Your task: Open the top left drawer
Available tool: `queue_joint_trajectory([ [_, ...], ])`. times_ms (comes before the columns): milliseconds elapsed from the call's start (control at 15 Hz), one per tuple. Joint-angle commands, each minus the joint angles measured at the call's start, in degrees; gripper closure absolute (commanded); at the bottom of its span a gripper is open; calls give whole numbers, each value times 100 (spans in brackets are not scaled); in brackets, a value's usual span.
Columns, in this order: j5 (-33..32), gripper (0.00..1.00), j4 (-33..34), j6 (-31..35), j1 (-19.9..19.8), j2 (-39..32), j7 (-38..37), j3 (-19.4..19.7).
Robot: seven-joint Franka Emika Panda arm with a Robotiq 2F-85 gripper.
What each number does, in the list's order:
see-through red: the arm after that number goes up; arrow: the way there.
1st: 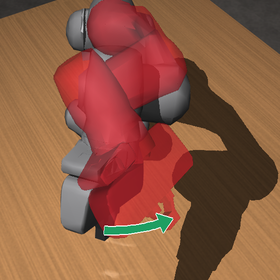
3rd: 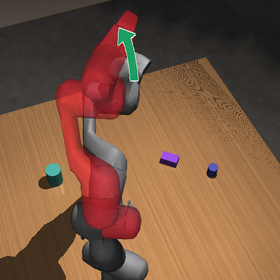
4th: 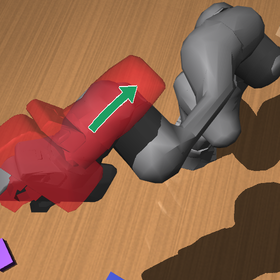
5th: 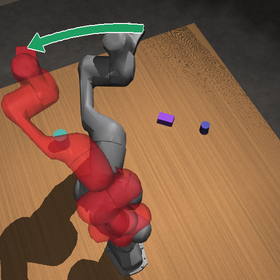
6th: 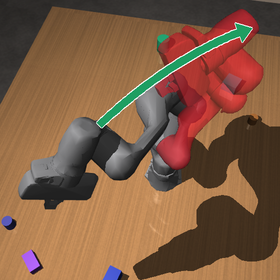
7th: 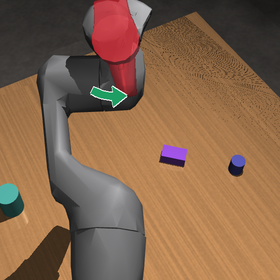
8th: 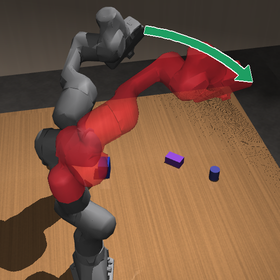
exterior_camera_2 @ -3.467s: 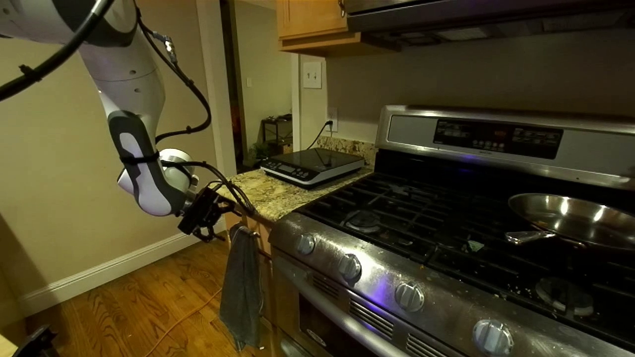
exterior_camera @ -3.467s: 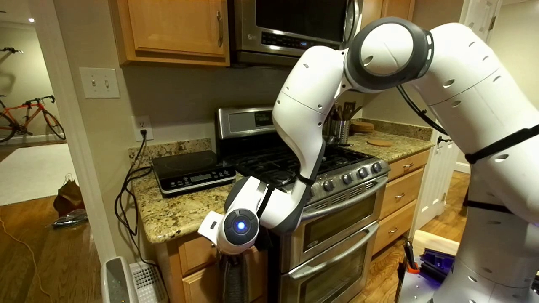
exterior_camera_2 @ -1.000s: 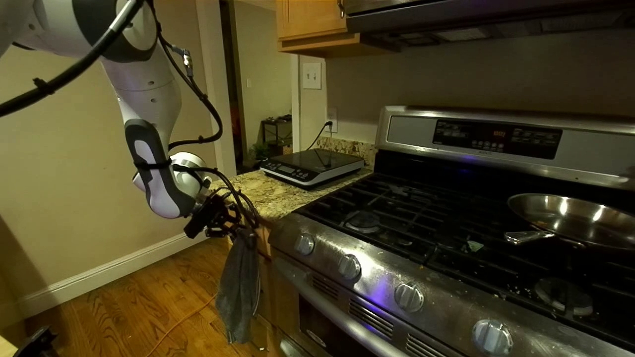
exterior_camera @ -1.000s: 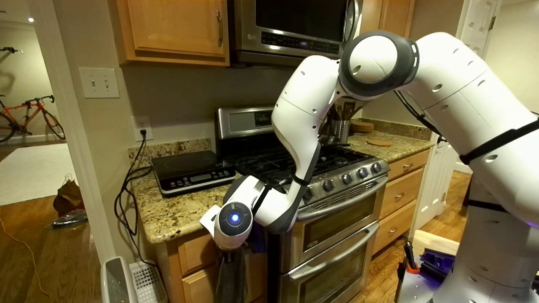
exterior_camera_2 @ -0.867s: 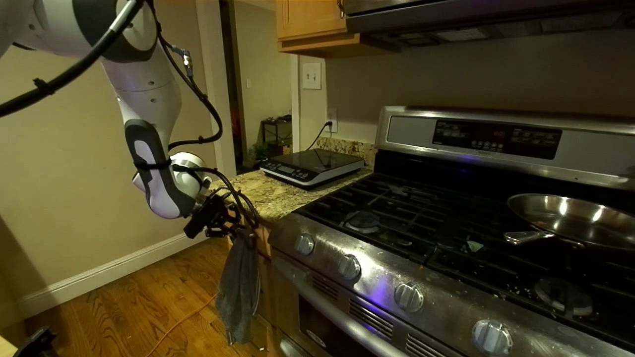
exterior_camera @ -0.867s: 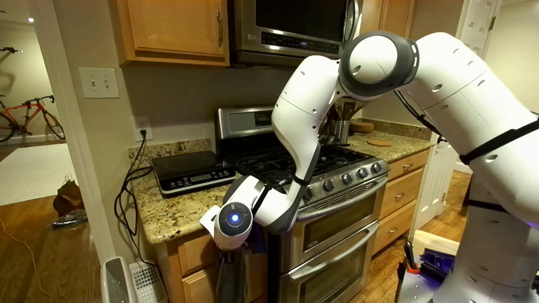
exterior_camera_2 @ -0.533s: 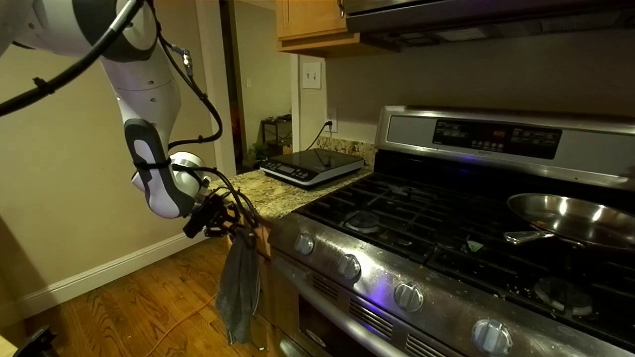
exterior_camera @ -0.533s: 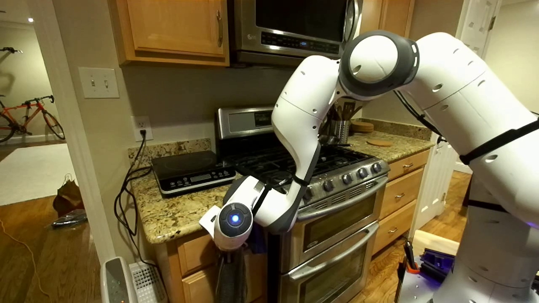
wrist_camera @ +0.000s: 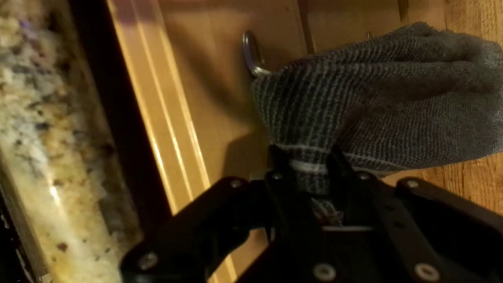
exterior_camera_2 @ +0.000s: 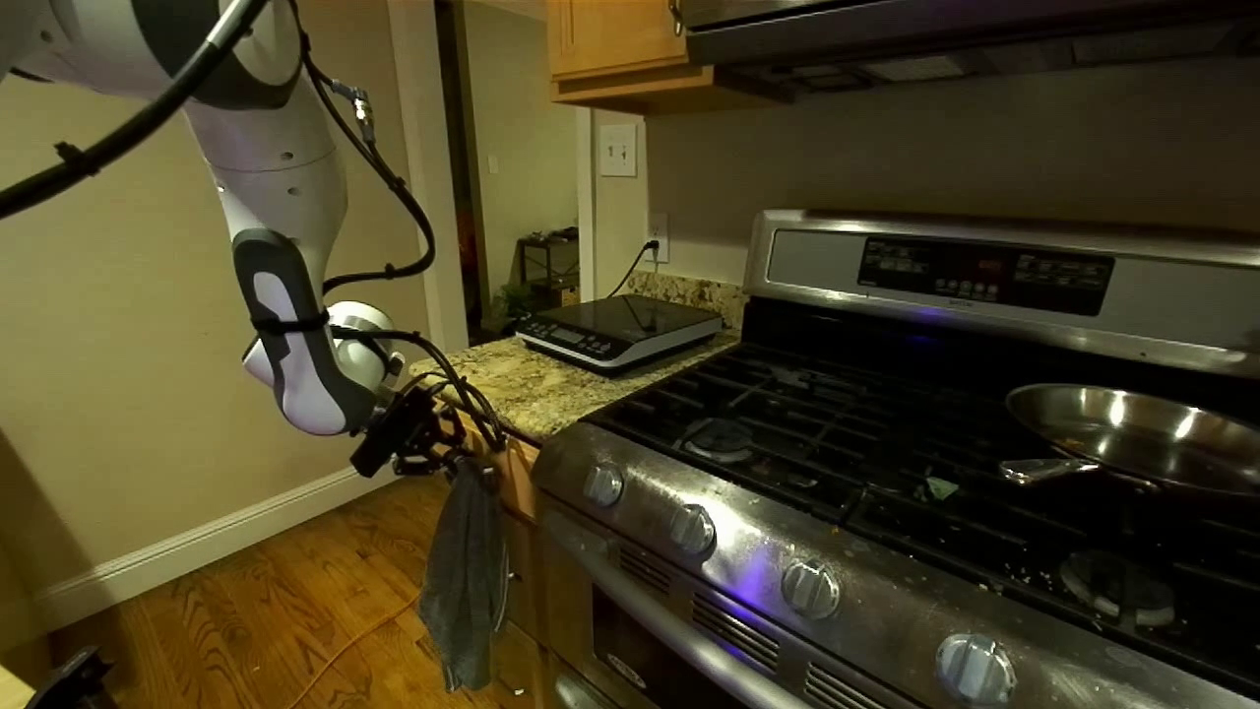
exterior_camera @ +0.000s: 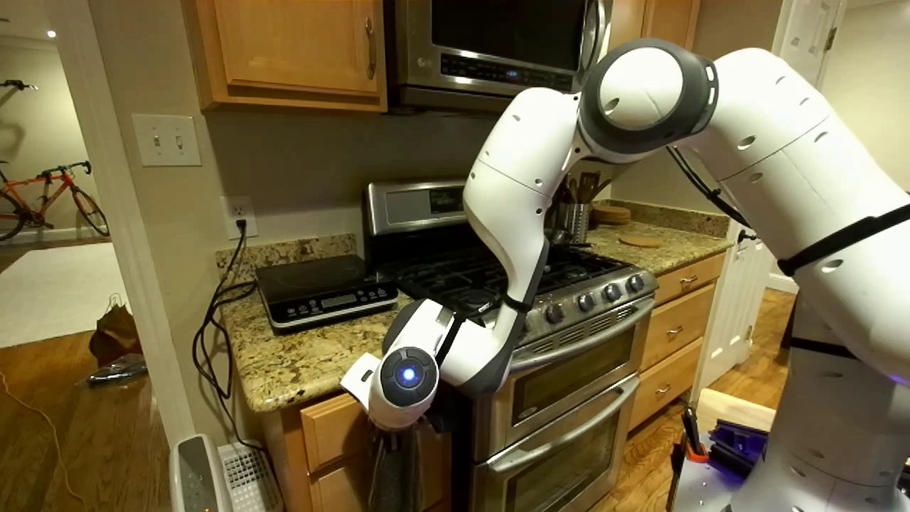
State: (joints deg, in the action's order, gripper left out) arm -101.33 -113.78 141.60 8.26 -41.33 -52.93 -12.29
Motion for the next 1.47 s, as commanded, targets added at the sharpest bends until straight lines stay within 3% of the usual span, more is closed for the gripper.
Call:
queue_joint_trajectory([
  [0,-25,88,-641,421,98,190,-373,-357],
  [400,-120,89,-671,418,111,218,-463,-387],
  [467,-36,72,-103,-5,0,59,-2,-36],
  [933,-45,73,-107,-6,0,61,-8,-39],
  [1000,-45,89,-108,-6,0,61,-8,-39],
  [1400,-208,90,-473,-70,97,282,-312,-105],
])
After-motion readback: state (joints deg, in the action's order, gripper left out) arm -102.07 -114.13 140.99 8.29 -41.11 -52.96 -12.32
